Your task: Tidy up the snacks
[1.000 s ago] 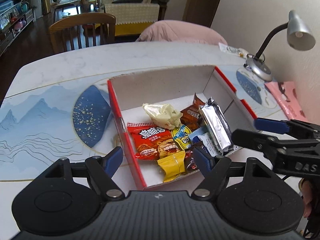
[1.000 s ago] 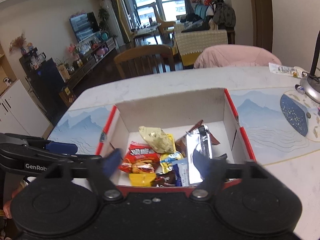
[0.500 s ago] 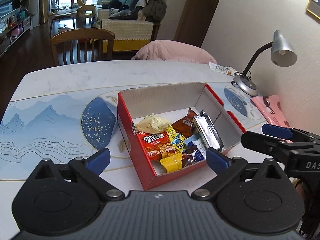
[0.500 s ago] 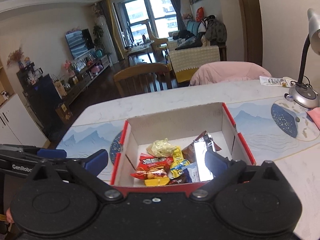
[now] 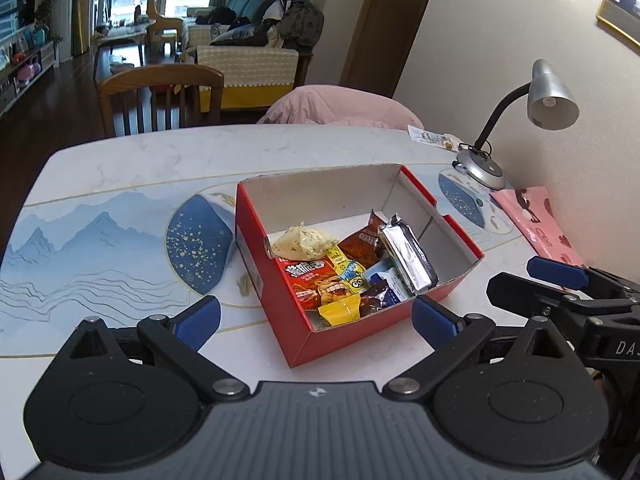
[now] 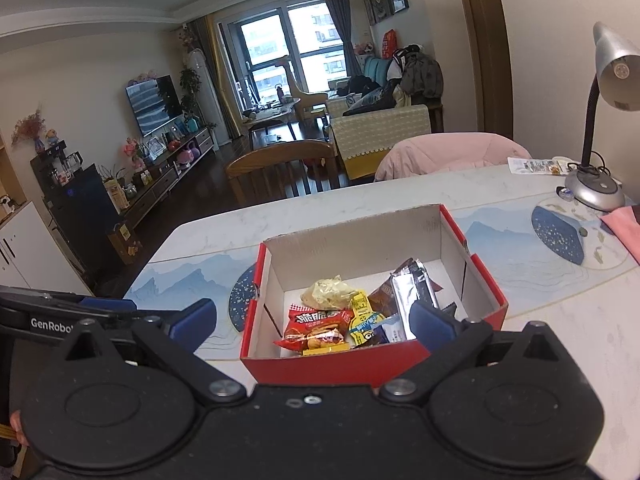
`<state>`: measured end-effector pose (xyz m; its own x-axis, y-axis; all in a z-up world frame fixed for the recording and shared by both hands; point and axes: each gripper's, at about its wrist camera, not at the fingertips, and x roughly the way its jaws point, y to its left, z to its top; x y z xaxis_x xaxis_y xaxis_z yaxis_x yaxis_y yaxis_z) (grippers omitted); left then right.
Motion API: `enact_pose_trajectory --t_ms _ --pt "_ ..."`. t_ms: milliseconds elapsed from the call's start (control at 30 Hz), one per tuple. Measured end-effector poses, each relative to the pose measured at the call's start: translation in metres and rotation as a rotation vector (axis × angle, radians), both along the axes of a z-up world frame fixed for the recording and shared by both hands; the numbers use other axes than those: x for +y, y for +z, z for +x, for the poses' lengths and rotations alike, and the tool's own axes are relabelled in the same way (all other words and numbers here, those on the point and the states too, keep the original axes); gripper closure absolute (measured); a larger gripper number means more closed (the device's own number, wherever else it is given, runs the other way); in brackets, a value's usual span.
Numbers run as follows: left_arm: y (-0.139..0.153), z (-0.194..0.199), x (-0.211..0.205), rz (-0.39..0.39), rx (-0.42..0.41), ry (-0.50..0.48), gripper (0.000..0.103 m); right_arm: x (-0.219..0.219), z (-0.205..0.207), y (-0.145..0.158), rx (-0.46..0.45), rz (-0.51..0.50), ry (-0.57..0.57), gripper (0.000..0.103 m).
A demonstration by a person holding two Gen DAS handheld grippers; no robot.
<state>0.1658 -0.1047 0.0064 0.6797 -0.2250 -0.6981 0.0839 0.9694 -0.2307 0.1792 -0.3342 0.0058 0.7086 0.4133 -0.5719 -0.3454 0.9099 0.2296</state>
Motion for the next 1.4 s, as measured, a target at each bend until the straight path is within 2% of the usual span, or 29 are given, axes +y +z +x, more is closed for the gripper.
enact_pose_trajectory --t_ms 200,733,1400 --pt "0.001 -0.003 -0.005 0.024 -0.005 -0.016 0.001 -0.001 0.001 -0.002 0.012 0.007 -0.014 0.000" --pt "-0.011 0.008 -0.013 0.053 0.051 -0.015 0.001 -0.004 0.010 -0.011 0.088 0.000 -0.026 0.000" --pt "-0.017 0.019 -0.023 0.069 0.065 -0.021 0.001 -0.011 0.019 -0.016 0.103 -0.011 -0.027 0.000"
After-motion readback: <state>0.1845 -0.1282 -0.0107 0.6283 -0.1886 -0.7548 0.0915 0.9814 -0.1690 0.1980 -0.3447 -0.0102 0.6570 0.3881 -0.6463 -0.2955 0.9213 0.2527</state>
